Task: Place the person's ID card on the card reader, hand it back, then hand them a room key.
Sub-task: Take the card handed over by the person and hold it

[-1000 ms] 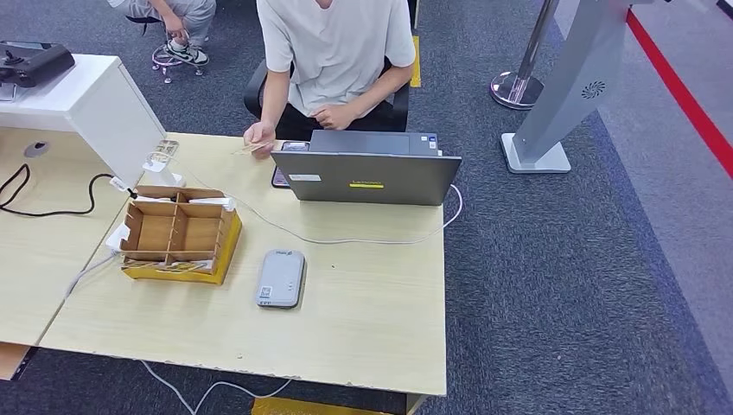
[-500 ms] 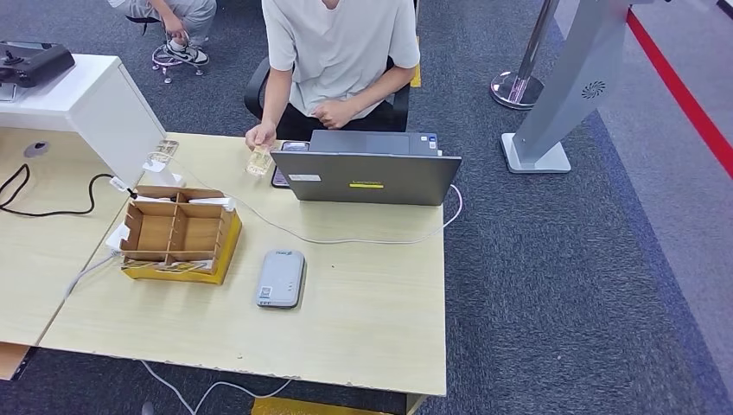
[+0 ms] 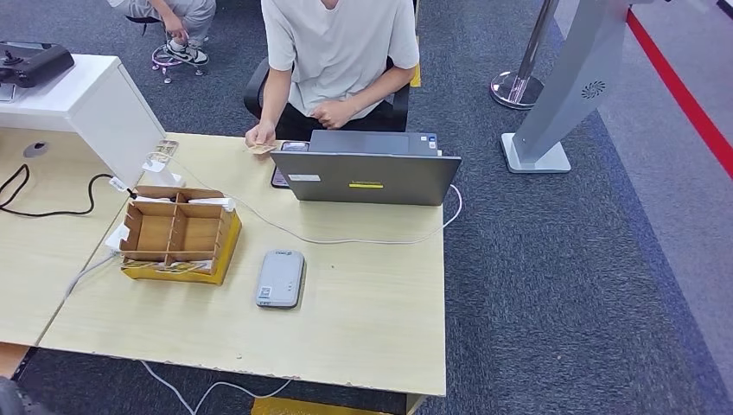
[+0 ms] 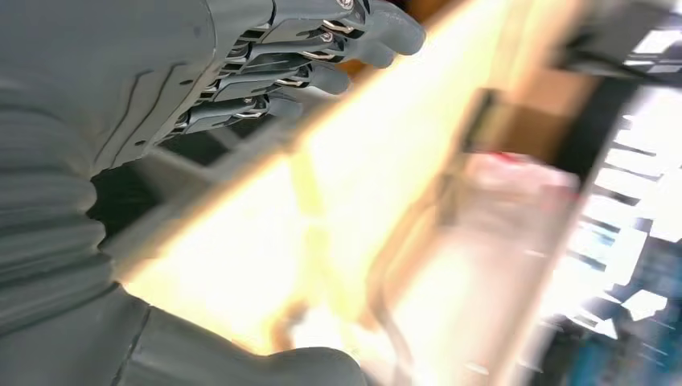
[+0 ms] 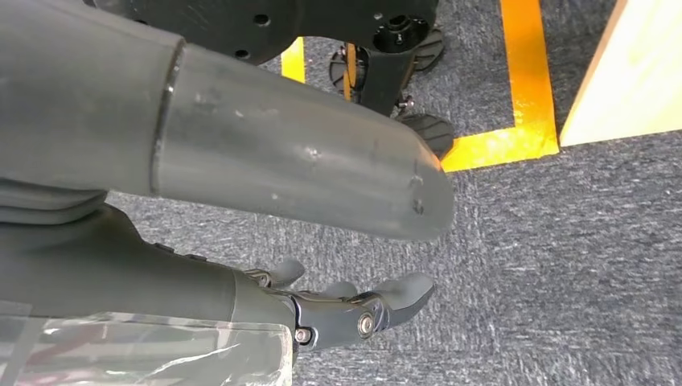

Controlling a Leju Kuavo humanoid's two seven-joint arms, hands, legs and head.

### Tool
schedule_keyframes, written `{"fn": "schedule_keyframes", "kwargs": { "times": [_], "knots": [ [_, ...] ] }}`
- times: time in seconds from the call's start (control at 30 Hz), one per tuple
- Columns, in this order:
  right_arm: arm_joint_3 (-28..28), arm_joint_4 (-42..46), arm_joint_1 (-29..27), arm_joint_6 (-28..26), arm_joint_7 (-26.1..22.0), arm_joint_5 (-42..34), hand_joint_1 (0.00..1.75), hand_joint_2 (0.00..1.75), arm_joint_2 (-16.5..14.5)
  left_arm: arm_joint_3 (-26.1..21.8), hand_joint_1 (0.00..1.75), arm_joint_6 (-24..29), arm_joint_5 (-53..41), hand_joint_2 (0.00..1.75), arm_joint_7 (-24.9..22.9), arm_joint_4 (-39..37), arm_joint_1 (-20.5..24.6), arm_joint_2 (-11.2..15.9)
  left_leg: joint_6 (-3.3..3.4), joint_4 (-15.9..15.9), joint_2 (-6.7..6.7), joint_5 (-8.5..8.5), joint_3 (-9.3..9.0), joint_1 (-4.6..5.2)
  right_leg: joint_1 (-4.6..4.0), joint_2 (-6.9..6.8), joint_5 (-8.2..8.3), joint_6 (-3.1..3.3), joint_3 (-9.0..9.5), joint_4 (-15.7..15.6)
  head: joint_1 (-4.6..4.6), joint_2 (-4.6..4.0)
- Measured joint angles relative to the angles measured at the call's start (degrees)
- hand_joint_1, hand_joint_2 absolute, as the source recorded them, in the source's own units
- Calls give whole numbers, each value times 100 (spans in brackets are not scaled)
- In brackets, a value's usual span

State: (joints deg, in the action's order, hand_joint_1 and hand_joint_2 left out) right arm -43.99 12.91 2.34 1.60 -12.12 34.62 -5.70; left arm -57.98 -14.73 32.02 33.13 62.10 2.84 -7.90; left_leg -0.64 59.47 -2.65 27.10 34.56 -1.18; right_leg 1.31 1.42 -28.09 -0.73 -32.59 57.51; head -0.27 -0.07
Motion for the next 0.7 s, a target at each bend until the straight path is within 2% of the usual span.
{"fn": "schedule_keyframes", "kwargs": {
  "times": [0.2,0.3,0.4,0.7],
  "knots": [
    [-44,-9,23,62,62,267,0,0,1,-394,0,-660,103,175,251,620,285,674,-4,-2,-1,-3,-3,-2,-2,0,-1,2,-2,1,-5,0],
    [-44,-31,40,75,95,366,0,0,0,-432,0,-835,-113,175,304,1005,444,799,-5,-1,0,-3,-6,-1,0,1,-1,3,-1,1,-7,0],
    [-44,-40,58,79,111,422,0,0,0,-318,0,-695,-445,175,286,1325,527,840,-4,0,12,-3,-6,0,0,8,7,11,0,1,2,0],
    [-44,-55,97,91,128,537,0,0,0,488,0,65,-1770,175,47,1538,977,1281,-8,1,20,-6,-13,-1,-2,13,12,17,-4,0,4,0]
  ]
}}
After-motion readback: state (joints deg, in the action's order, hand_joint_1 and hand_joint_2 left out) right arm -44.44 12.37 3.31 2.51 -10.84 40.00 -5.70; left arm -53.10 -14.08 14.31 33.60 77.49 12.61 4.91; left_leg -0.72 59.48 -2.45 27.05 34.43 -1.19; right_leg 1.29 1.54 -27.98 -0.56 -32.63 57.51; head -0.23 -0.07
